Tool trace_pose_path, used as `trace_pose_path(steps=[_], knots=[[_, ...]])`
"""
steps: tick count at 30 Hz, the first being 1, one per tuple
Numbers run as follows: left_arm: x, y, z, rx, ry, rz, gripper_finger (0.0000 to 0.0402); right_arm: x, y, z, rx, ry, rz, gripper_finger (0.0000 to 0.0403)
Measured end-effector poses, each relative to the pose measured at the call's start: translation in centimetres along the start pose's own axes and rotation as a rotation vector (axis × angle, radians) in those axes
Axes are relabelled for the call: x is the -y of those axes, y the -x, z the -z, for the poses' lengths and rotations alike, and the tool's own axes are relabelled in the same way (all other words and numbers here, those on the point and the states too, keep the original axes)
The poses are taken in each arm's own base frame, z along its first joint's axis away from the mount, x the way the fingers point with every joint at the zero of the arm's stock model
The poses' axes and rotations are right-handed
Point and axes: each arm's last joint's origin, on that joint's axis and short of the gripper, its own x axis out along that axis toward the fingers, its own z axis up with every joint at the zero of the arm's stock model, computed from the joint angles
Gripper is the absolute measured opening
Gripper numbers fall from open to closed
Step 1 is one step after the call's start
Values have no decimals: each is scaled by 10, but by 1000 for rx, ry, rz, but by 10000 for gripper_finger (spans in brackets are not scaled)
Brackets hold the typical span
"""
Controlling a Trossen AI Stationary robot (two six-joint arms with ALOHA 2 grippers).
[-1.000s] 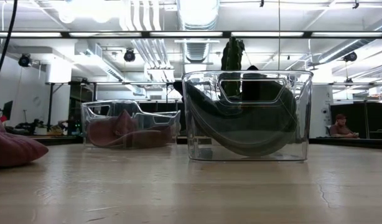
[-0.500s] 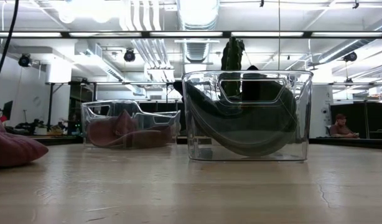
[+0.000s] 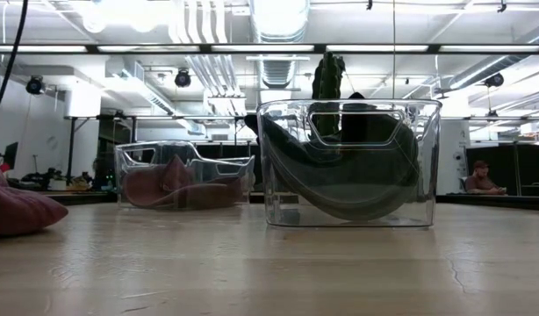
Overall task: Pick & Place hat
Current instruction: Put the top red cap into the top transparent bin
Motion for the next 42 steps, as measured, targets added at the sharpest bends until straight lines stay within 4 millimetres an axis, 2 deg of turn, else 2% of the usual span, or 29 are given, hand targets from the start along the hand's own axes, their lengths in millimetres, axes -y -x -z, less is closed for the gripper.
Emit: trace_pose_path(steps=[3, 10, 16, 19, 23, 27, 31, 37, 42], knots=[[0, 0, -1, 5, 2, 1, 13, -1, 0, 1, 0, 0, 0, 13], [0, -1, 0, -5, -34, 12, 7, -2, -1, 2, -2, 7, 1, 13], [-2, 8, -3, -1, -63, 23, 6, -2, -1, 3, -5, 16, -15, 19], [-6, 15, -4, -21, -79, 17, 6, -4, -1, 7, -16, 37, -32, 48], [-15, 21, -3, -71, -99, -25, 6, -4, -1, 10, -31, 70, -32, 111], [-31, 29, 2, -169, -133, -123, 6, -5, 4, 15, -58, 124, -51, 171], [-48, 33, 8, -278, -160, -237, 5, -8, 14, 17, -80, 156, -83, 207], [-80, 34, 11, -453, -162, -388, 5, -11, 24, 20, -103, 182, -118, 221], [-109, 23, 12, -565, -86, -432, 5, -13, 30, 22, -115, 160, -132, 221]])
